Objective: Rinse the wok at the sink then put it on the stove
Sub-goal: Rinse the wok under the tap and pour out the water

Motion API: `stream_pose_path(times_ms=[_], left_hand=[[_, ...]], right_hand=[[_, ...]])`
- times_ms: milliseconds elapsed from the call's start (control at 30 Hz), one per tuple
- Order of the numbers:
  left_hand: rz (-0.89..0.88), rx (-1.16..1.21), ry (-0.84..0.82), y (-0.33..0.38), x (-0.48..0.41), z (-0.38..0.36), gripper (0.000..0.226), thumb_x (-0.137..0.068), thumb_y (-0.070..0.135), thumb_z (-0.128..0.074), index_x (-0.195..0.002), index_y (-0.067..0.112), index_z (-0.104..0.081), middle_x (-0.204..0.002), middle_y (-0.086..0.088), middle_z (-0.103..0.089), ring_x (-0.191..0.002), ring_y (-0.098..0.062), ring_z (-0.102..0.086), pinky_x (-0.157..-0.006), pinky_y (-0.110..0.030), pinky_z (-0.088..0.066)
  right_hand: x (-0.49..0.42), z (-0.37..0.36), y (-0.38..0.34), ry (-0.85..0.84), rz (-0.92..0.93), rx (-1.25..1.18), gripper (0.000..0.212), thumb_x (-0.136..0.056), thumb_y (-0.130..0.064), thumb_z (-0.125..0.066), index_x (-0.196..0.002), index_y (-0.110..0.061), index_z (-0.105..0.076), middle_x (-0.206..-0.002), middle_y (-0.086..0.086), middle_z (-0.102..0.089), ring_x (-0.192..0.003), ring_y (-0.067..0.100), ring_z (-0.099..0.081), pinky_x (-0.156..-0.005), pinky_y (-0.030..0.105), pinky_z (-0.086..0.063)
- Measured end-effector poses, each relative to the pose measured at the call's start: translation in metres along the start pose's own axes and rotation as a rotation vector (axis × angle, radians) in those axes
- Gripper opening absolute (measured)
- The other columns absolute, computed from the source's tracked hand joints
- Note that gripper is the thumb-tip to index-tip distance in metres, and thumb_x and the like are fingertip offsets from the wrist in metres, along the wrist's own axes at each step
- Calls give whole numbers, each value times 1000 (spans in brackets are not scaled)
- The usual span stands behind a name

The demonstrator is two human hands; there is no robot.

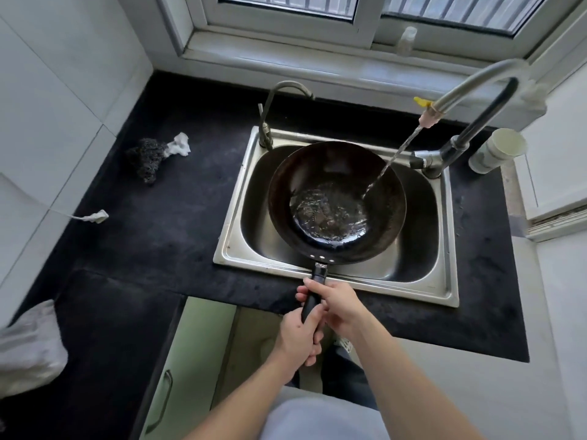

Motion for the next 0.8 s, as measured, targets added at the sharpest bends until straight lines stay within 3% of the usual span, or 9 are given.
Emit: stream_pose_path(times_ms=[300, 500, 800], left_hand=[[-54, -35, 67, 7, 13, -3, 34, -99, 34, -48, -78, 7, -51, -53, -3, -45, -35, -12, -35, -35, -22, -29], [-136, 20, 108, 29, 9, -13, 33, -99, 30, -48, -77, 6, -49, -51, -5, -41, -33, -14, -33, -34, -21, -27], [-182, -3, 174, 37, -2, -22, 40, -99, 32, -48, -85, -5, -52, -53, -9, -44, -34, -16, -36, -35, -24, -32]], right_hand=[[11, -20, -4, -70, 103, -155, 18, -90, -14, -74, -89, -9, -57, -61, 1, -56, -49, 14, -57, -47, 27, -51], [15, -27, -38, -159, 206, -166, 20, -94, -13, -69, -87, -12, -51, -59, 1, -50, -46, 13, -51, -46, 26, -49], [13, -29, -60, -150, 247, -52, 22, -95, -13, -66, -82, -13, -49, -55, -2, -45, -41, 10, -41, -43, 26, -43]])
Point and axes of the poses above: each hand's wrist, its own x-axis away from the middle knuckle, its own z-axis out of the back of the hand, y = z × x, the point moved 3 cm from there along -x, towards the middle knuckle
